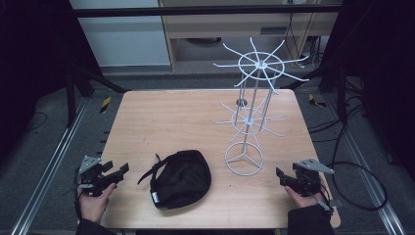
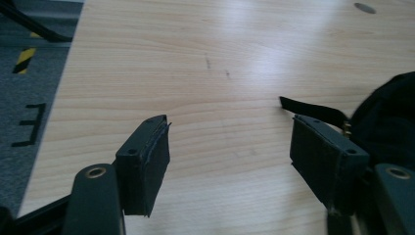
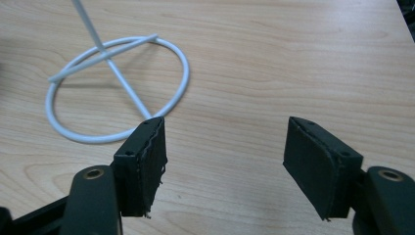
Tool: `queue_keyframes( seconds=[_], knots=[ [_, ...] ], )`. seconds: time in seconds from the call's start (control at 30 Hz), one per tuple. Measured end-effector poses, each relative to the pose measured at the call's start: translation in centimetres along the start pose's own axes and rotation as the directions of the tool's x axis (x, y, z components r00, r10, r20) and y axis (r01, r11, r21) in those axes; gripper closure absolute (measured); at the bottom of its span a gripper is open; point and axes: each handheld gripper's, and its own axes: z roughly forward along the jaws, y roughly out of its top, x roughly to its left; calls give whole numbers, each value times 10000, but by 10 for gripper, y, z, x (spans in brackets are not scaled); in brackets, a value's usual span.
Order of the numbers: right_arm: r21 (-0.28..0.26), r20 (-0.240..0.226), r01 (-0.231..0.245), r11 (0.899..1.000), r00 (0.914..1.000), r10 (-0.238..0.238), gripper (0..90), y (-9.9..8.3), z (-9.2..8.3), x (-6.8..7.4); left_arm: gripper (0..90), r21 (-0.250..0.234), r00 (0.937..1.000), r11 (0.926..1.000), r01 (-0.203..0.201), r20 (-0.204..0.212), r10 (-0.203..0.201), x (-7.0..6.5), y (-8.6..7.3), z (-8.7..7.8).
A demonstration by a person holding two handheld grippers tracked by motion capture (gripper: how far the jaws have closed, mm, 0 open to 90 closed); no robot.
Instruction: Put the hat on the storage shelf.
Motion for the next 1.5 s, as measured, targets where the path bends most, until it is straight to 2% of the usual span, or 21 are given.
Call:
queue_keyframes(
  seconds=[0.13,0.17,0.23,0.37,0.43,0.47,0.57,0.67,0.8,0.87,0.9,0.97,1.0,1.03,1.13,1.17,1.23,1.3,1.37,1.4,1.5],
  knots=[
    [-48,-285,56,10000,9996,-57,332,1,-1,7,312,-56,9994,10000,-47,336,49,-8,0,-6],
    [4,-576,149,9999,9982,-148,358,2,-1,15,316,-209,9985,9998,-56,540,67,-14,0,-12],
    [-29,-741,224,9997,9970,-226,363,3,-2,21,317,-287,9975,9995,-120,694,139,-19,0,-15],
    [-83,-1015,276,9996,9944,-283,366,6,-2,30,326,-228,9961,9994,-266,841,284,-25,1,-17],
    [-138,-1319,376,9992,9905,-391,367,8,-2,42,332,-169,9951,9992,-353,920,367,-29,1,-16],
    [-138,-1319,376,9992,9905,-391,367,8,-2,42,332,-169,9951,9992,-353,920,367,-29,1,-16],
    [-193,-1571,661,9976,9852,-684,365,10,0,56,350,-29,9945,9992,-400,970,401,-32,0,-15],
    [-222,-1758,841,9962,9806,-867,387,12,1,66,366,-87,9933,9987,-494,1042,500,-38,0,-17],
    [-236,-2210,962,9951,9702,-990,408,17,0,82,388,-20,9911,9986,-527,1224,525,-48,-1,-18],
    [-260,-2273,995,9947,9684,-1028,413,19,0,86,398,-2,9903,9984,-558,1272,554,-49,-1,-17],
    [-303,-2483,1211,9922,9606,-1248,435,23,0,97,406,55,9891,9975,-708,1301,695,-54,-2,-17],
    [-339,-2650,1342,9904,9543,-1383,446,26,2,105,422,111,9882,9965,-825,1307,803,-59,-3,-17],
    [-339,-2650,1342,9904,9543,-1383,446,26,2,105,428,111,9882,9965,-825,1307,803,-59,-3,-17],
    [-332,-2818,1539,9875,9465,-1570,449,28,4,116,434,203,9873,9958,-897,1338,862,-62,-4,-17],
    [-293,-2922,1658,9857,9417,-1670,454,30,7,124,452,293,9860,9949,-962,1397,912,-66,-5,-16],
    [-299,-3052,1836,9825,9344,-1839,455,32,11,132,462,426,9848,9934,-1062,1424,992,-69,-6,-15],
    [-307,-3068,1890,9815,9328,-1892,456,32,12,135,469,524,9839,9925,-1106,1469,1019,-70,-6,-14],
    [-300,-3219,2056,9782,9245,-2042,459,35,17,146,493,728,9821,9899,-1217,1533,1095,-74,-8,-12],
    [-273,-3261,2054,9783,9233,-2029,460,36,18,148,498,828,9814,9884,-1270,1548,1131,-75,-9,-12],
    [-289,-3358,2157,9760,9176,-2127,464,39,22,155,506,946,9808,9870,-1298,1587,1137,-77,-10,-11],
    [-282,-3424,2194,9752,9145,-2156,469,41,25,161,520,1101,9795,9845,-1367,1636,1177,-80,-11,-9]
  ],
)
